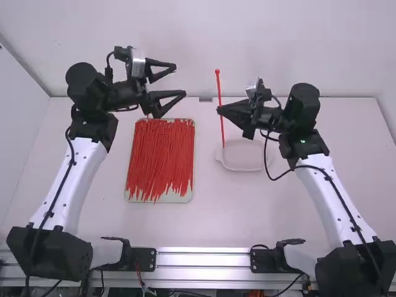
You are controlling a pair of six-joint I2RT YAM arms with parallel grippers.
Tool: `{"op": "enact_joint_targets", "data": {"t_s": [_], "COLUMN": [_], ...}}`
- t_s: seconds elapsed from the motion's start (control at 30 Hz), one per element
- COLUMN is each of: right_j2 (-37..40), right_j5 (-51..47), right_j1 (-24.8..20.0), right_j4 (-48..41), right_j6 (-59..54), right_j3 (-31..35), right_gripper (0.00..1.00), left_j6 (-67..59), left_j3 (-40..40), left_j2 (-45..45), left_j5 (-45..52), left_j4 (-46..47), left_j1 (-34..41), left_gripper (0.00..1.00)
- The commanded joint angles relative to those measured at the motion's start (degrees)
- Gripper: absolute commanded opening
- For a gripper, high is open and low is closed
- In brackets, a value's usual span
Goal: Fasten the cable tie
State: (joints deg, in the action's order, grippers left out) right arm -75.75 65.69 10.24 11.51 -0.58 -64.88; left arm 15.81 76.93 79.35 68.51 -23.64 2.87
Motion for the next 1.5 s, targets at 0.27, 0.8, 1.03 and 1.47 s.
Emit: {"op": "enact_joint_targets", "data": {"t_s": [0.27,0.8,1.03,1.47], "right_j2": [0.07,0.07,0.07,0.07], "right_j5": [1.11,4.83,4.85,5.01], "right_j1": [3.98,8.63,8.57,8.57], "right_j4": [7.08,13.42,13.81,13.11], "right_j6": [0.72,9.81,13.97,14.29], "right_j3": [-1.90,-1.90,-1.90,-1.90], "right_gripper": [0.00,0.00,0.00,0.00], "left_j6": [19.89,25.31,28.17,28.83], "left_j3": [2.47,2.47,2.47,2.47], "left_j2": [0.39,0.37,0.37,0.37], "left_j5": [7.13,7.15,6.03,4.55], "left_j4": [-18.62,-20.35,-20.41,-21.84], "left_j1": [3.50,6.58,6.80,7.76], "left_gripper": [0.93,0.79,0.54,0.30]}}
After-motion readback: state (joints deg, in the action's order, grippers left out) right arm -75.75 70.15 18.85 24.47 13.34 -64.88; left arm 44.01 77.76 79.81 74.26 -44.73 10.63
